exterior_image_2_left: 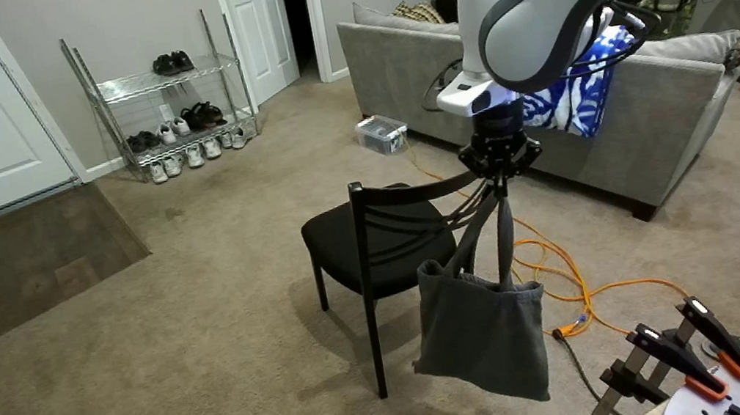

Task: Move the bag to the left side of the chair

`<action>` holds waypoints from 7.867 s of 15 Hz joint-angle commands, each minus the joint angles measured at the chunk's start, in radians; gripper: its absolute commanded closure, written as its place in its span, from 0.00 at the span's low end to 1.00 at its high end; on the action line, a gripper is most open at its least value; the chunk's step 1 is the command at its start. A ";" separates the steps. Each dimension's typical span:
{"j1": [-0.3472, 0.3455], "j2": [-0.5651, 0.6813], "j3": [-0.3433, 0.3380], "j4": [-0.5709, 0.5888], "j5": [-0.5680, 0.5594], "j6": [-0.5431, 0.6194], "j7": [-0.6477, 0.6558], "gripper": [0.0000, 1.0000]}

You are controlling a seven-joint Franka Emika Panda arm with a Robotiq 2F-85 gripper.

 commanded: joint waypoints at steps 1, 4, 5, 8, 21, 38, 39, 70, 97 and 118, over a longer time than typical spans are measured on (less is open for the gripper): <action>0.005 -0.013 0.033 -0.010 0.043 0.089 0.002 0.98; 0.016 0.023 0.053 0.029 0.056 0.127 0.015 0.98; 0.021 0.032 0.057 0.042 0.053 0.133 0.022 0.98; 0.038 0.072 0.064 0.098 0.043 0.145 0.049 0.98; 0.122 0.247 0.098 0.362 0.021 0.104 0.200 0.98; 0.132 0.252 0.101 0.536 0.016 0.122 0.196 0.98; 0.126 0.246 0.098 0.537 0.021 0.118 0.198 0.98; 0.051 0.175 0.020 0.377 0.004 0.101 0.363 0.98; 0.159 0.416 0.011 0.743 -0.052 0.021 0.570 0.98; 0.156 0.302 0.108 0.570 -0.038 0.123 0.501 0.98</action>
